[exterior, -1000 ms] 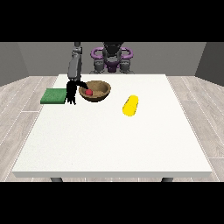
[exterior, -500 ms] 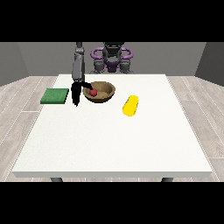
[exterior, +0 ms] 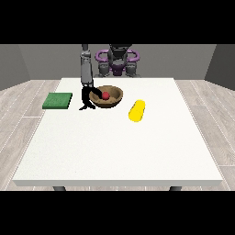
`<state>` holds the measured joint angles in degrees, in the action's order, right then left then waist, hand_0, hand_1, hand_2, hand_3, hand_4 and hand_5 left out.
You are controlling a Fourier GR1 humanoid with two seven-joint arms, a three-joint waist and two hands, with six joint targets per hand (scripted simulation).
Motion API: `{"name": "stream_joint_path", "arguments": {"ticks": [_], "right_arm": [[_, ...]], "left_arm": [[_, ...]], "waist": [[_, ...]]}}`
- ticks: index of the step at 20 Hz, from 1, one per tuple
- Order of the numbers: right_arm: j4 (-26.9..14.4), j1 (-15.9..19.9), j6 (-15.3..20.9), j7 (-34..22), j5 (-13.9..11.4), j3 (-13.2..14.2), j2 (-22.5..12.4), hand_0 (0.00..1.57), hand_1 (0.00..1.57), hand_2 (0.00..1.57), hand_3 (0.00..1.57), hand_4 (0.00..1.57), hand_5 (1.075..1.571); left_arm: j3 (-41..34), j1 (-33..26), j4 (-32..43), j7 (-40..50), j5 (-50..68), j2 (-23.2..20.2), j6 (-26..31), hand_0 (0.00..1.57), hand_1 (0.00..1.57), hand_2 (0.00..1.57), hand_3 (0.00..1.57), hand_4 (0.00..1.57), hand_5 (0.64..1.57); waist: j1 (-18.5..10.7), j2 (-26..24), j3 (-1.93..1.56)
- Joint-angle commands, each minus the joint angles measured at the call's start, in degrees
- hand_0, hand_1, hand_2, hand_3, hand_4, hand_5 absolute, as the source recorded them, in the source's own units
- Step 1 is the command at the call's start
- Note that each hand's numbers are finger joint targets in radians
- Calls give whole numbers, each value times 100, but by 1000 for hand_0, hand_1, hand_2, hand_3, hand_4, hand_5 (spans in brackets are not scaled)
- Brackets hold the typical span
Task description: Pick the cup and pour the ball into the bowl, then pick the bowl and place it on the pad
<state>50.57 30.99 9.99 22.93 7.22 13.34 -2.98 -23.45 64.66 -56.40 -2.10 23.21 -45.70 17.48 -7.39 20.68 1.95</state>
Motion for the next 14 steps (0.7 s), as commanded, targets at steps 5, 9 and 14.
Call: {"name": "stream_joint_path", "arguments": {"ticks": [5,9,14], "right_arm": [[-113,-154,855,-1707,-1006,-650,-373,1571,1571,1571,1571,1171,1463],[421,79,700,-3081,-1247,-1046,-582,1571,1571,1571,1571,1250,1455],[1097,513,340,-4040,-1316,-1253,-835,1571,1571,1571,1571,1250,1476]], "left_arm": [[-89,-365,558,-211,-46,-13,150,0,0,0,0,0,1548],[-171,-963,1098,-564,-238,-76,243,0,0,0,0,0,1547],[-652,-1317,1814,-1139,-202,-730,530,0,0,0,0,0,1543]], "waist": [[148,-308,-171],[508,-956,-172],[1113,-925,-182]]}}
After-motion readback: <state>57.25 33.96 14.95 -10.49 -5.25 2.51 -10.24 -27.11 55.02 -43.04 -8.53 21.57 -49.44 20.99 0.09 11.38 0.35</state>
